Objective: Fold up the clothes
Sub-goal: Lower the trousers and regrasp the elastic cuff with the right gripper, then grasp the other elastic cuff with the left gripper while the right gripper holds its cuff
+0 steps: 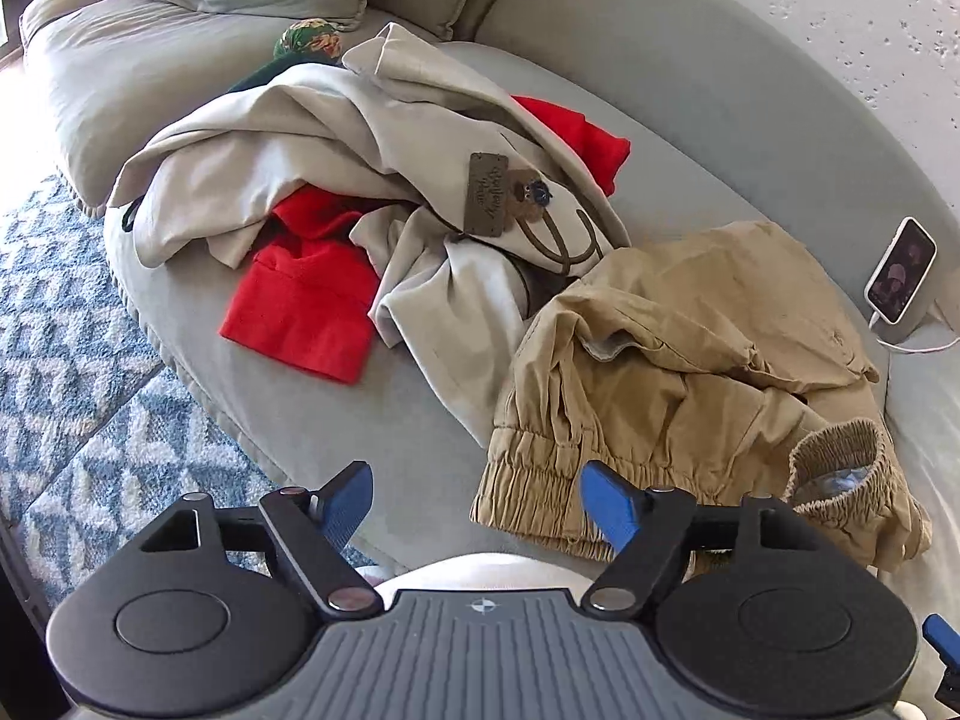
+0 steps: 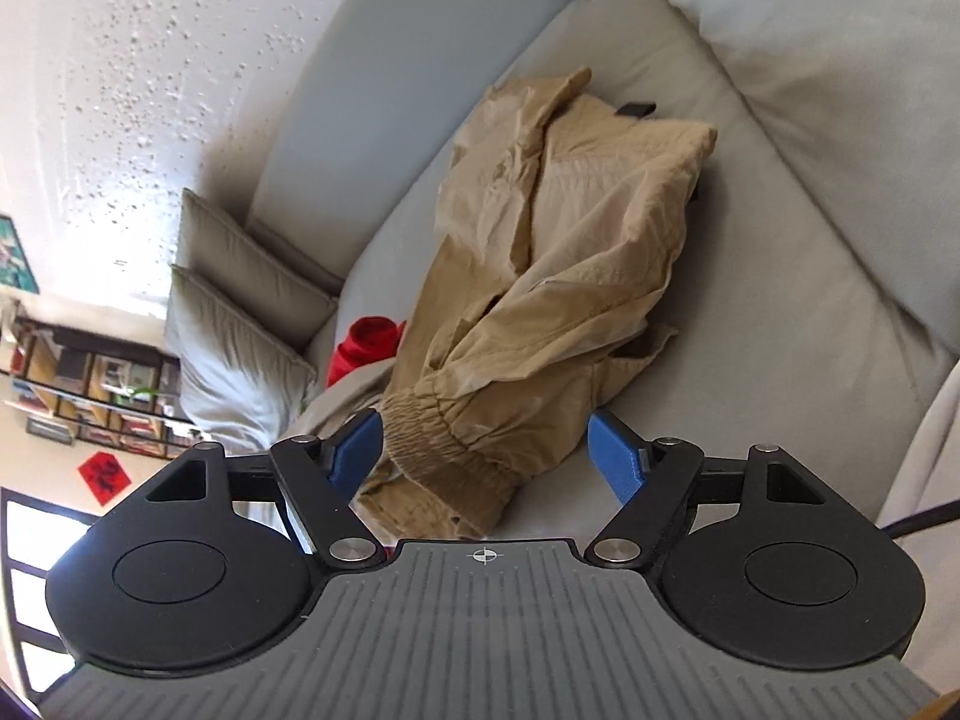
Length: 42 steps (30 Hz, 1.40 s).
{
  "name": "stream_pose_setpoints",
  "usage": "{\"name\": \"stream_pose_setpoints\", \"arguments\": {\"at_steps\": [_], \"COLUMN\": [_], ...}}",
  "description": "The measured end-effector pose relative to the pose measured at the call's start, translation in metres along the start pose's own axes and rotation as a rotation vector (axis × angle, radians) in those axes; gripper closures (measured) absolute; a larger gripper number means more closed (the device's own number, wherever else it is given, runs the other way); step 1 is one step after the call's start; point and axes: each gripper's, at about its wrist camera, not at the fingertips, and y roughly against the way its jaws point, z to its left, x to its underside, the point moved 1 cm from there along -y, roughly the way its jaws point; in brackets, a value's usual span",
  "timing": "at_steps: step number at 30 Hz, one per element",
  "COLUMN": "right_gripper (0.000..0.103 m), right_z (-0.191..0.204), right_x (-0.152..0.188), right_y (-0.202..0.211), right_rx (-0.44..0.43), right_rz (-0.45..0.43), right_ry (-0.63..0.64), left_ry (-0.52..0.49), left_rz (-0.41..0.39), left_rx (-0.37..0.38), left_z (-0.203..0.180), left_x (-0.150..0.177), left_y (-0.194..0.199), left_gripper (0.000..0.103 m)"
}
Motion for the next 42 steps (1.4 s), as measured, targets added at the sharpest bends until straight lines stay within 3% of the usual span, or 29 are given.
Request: {"name": "stream_pose_setpoints", "arguments": {"at_steps": [2, 7, 9, 10, 14, 17, 21, 23, 24, 25, 28, 35, 37, 40, 42], "right_gripper": [0.027, 0.028, 0.025, 0.021, 0.018, 0.017, 0.017, 0.029, 0.06, 0.079, 0.091, 0.093, 0.091, 0.076, 0.067], "right_z": [0.011, 0.064, 0.077, 0.078, 0.052, 0.043, 0.028, 0.027, 0.027, 0.027, 0.027, -0.008, -0.022, -0.045, -0.054], "right_x": [0.001, 0.005, 0.005, 0.004, 0.007, 0.005, 0.009, 0.014, 0.017, 0.018, 0.022, 0.023, 0.022, 0.022, 0.025], "right_y": [-0.017, -0.066, -0.082, -0.088, -0.114, -0.13, -0.149, -0.144, -0.142, -0.135, -0.113, -0.011, -0.003, -0.001, 0.001], "right_rx": [-0.029, 0.013, 0.045, 0.061, 0.134, 0.21, 0.249, 0.223, 0.21, 0.207, 0.2, 0.231, 0.263, 0.307, 0.291], "right_rz": [0.048, 0.059, 0.066, 0.085, 0.187, 0.128, 0.161, 0.164, 0.164, 0.16, 0.145, 0.003, 0.015, 0.061, 0.063], "right_ry": [-0.013, 0.111, 0.098, 0.047, -0.38, -0.444, -0.486, -0.438, -0.414, -0.372, -0.244, -0.064, -0.041, -0.044, -0.091], "left_ry": [-0.012, -0.038, -0.037, -0.034, -0.029, -0.026, -0.022, -0.02, -0.019, -0.021, -0.034, -0.102, -0.123, -0.152, -0.161], "left_rz": [-0.001, -0.001, -0.008, -0.009, -0.013, -0.017, -0.021, -0.023, -0.022, -0.024, -0.04, -0.068, -0.046, -0.016, -0.004], "left_rx": [0.015, 0.021, 0.017, 0.017, 0.017, 0.016, 0.015, 0.014, 0.013, 0.016, 0.035, 0.103, 0.108, 0.116, 0.122], "left_z": [-0.003, -0.009, -0.007, -0.006, -0.004, -0.003, -0.001, 0.0, 0.0, 0.0, -0.005, -0.028, -0.036, -0.046, -0.048], "left_x": [-0.001, 0.002, 0.004, 0.005, 0.009, 0.012, 0.016, 0.018, 0.018, 0.019, 0.021, 0.028, 0.032, 0.039, 0.043], "left_y": [-0.001, 0.004, 0.009, 0.01, 0.015, 0.019, 0.024, 0.027, 0.028, 0.03, 0.04, 0.062, 0.059, 0.055, 0.055], "left_gripper": [0.03, 0.028, 0.025, 0.024, 0.023, 0.022, 0.021, 0.021, 0.021, 0.021, 0.021, 0.019, 0.019, 0.019, 0.019]}}
